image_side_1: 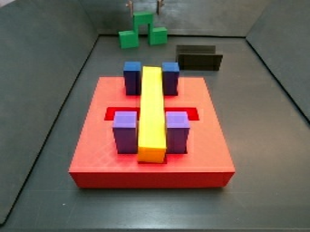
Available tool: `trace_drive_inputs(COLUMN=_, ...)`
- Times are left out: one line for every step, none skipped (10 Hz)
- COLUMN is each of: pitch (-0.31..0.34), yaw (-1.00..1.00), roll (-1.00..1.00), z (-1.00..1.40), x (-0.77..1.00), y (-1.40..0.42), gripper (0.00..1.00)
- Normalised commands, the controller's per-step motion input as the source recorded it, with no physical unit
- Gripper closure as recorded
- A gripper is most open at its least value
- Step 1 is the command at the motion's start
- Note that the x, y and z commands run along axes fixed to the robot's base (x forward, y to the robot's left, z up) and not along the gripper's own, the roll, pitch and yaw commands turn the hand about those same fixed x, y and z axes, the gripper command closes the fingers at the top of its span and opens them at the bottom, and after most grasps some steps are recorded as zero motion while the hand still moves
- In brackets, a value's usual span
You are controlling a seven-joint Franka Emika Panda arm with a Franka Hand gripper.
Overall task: Pick up the green object. Move up. Move to above the board. Insert the green object.
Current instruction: Pick up the green object.
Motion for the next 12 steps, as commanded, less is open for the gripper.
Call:
trace_drive_inputs(pitch=0.000, yaw=0.00, roll=0.22, z=-0.27, x=-0.07, y=0.00, gripper=0.00)
trace_drive_inputs(pitch=0.000, yaw=0.00, roll=0.19, z=-0.23, x=-0.07, y=0.00, gripper=0.00)
trace_drive_inputs(pitch=0.000, yaw=0.06, roll=0.17, z=-0.27, x=0.00, y=0.06, gripper=0.00)
trace_drive_inputs(pitch=0.000, yaw=0.10, roll=0.11, z=-0.26, x=0.00, y=0.13, gripper=0.00)
trace_drive_inputs(pitch=0.000, yaw=0.07, roll=0.07, z=-0.27, x=0.00, y=0.07, gripper=0.00)
trace_drive_inputs(pitch=-0.004, yaw=0.06, roll=0.05, z=-0.26, x=0.00, y=0.01, gripper=0.00)
trace_drive_inputs(pitch=0.000, yaw=0.04, roll=0.02, z=-0.09, x=0.00, y=0.00, gripper=0.00)
trace_drive_inputs(pitch=0.000, yaw=0.00, roll=0.00, z=0.00, x=0.00, y=0.00, gripper=1.00)
trace_drive_inputs(pitch=0.000, yaw=0.00, roll=0.00, z=0.00, x=0.00, y=0.00, gripper=1.00)
trace_drive_inputs(pitch=0.000, yaw=0.00, roll=0.00, z=0.00, x=0.00, y=0.00, gripper=1.00)
trace_drive_inputs(pitch=0.000, yaw=0.00, roll=0.00, z=0.00, x=0.00, y=0.00, gripper=1.00)
trace_drive_inputs(pitch=0.000, yaw=0.00, roll=0.00, z=0.00, x=0.00, y=0.00, gripper=1.00)
